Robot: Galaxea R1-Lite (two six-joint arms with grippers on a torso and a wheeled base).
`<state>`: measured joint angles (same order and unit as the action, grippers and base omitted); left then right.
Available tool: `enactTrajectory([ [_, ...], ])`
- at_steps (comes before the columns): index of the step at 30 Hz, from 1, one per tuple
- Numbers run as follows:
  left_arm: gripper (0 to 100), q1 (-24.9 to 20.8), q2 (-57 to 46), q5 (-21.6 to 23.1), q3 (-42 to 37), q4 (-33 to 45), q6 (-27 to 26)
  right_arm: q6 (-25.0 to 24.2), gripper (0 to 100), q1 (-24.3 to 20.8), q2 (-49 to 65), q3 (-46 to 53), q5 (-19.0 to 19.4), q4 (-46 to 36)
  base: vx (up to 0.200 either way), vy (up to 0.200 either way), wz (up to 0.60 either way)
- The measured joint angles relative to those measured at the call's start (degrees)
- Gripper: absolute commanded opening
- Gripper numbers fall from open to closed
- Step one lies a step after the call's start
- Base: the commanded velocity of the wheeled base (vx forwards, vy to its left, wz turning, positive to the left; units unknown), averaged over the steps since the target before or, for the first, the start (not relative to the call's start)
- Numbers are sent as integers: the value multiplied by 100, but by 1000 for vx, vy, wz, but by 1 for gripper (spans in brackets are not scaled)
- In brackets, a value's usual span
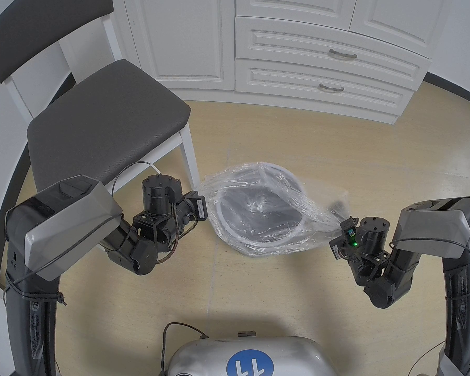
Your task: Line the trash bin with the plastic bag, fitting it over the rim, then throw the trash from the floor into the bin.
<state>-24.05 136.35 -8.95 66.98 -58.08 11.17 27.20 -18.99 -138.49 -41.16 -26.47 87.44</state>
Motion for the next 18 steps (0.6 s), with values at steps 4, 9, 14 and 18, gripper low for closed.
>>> enactTrajectory([
  [4,0,5,-29,-7,-16,11,-22,44,100,161,50,65,257,-7,0,0,0],
  [9,0,5,-66,-93,-38,22,-88,90,100,323,279,312,983,-84,0,0,0],
  [14,0,21,-63,-137,-39,35,-195,-150,100,472,684,601,1960,-333,0,0,0],
  [18,0,29,-51,-150,-22,130,-226,-653,100,568,1130,784,2560,-772,0,0,0],
])
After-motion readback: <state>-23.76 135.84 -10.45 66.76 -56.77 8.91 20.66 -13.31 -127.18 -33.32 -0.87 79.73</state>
